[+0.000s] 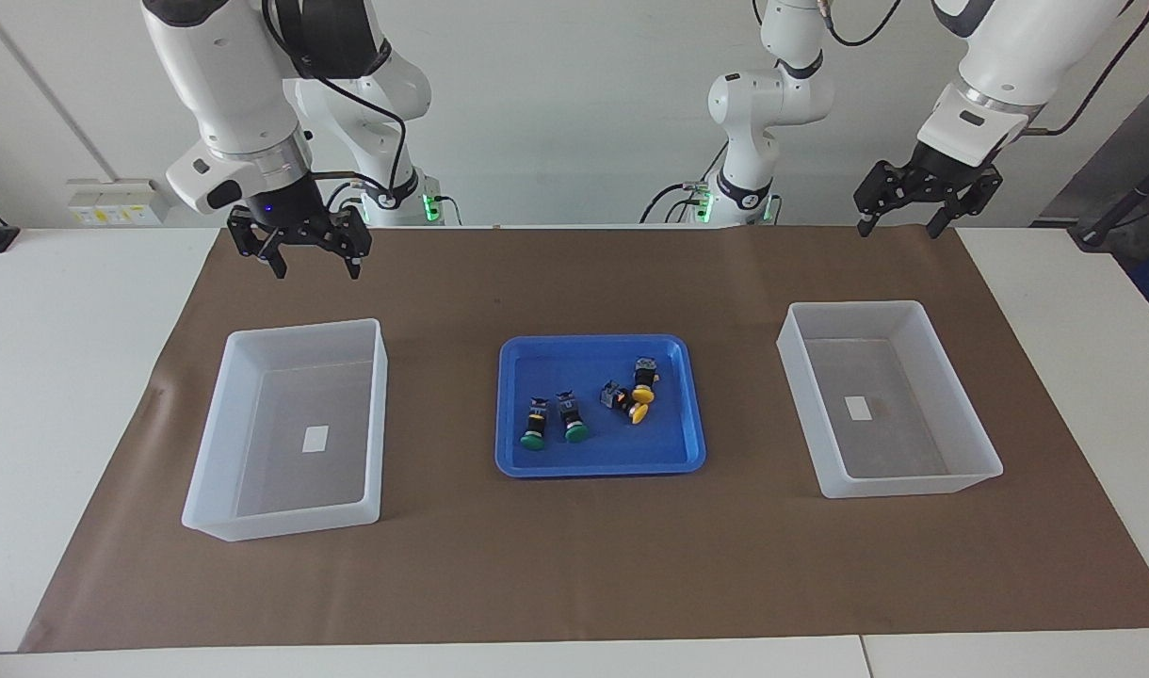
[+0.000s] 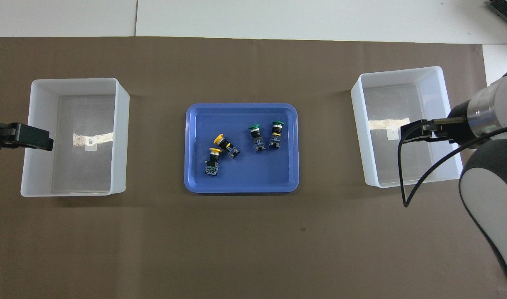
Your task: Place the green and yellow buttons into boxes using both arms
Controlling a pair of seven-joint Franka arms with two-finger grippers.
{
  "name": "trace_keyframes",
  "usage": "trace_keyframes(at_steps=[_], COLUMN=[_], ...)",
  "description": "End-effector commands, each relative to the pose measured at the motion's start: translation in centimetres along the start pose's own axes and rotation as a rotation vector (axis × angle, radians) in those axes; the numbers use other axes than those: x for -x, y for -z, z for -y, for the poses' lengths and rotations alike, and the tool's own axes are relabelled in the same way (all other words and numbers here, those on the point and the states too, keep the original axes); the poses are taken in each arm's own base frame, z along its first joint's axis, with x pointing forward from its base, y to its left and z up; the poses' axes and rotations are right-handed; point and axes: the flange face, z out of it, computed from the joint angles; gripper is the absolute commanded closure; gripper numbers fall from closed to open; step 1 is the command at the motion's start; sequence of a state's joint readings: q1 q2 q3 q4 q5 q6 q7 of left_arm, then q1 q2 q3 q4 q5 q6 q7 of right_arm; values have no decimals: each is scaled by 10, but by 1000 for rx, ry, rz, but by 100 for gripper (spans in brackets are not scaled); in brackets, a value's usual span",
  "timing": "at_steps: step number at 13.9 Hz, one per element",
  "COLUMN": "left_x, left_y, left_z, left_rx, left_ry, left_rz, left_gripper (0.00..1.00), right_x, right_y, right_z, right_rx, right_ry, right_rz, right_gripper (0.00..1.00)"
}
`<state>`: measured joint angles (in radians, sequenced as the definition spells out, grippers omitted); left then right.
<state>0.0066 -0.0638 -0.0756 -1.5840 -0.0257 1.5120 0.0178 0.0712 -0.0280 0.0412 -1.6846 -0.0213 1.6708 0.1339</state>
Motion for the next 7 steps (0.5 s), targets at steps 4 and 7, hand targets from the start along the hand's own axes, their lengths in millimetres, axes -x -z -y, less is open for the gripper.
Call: trace_keyframes(at_steps=[4, 7], left_x=[2, 4], left_y=[1, 1], left_z=[0, -4], left_rx=[-14, -14], left_ry=[2, 3], left_rz=[-3, 4], left_gripper=[0, 0], right_x=[7, 6], right_y=[3, 5], right_z=[-4, -3], right_rx=[-24, -25], right_ry=[20, 23], right_rz=[8, -1], right_gripper=[0, 0])
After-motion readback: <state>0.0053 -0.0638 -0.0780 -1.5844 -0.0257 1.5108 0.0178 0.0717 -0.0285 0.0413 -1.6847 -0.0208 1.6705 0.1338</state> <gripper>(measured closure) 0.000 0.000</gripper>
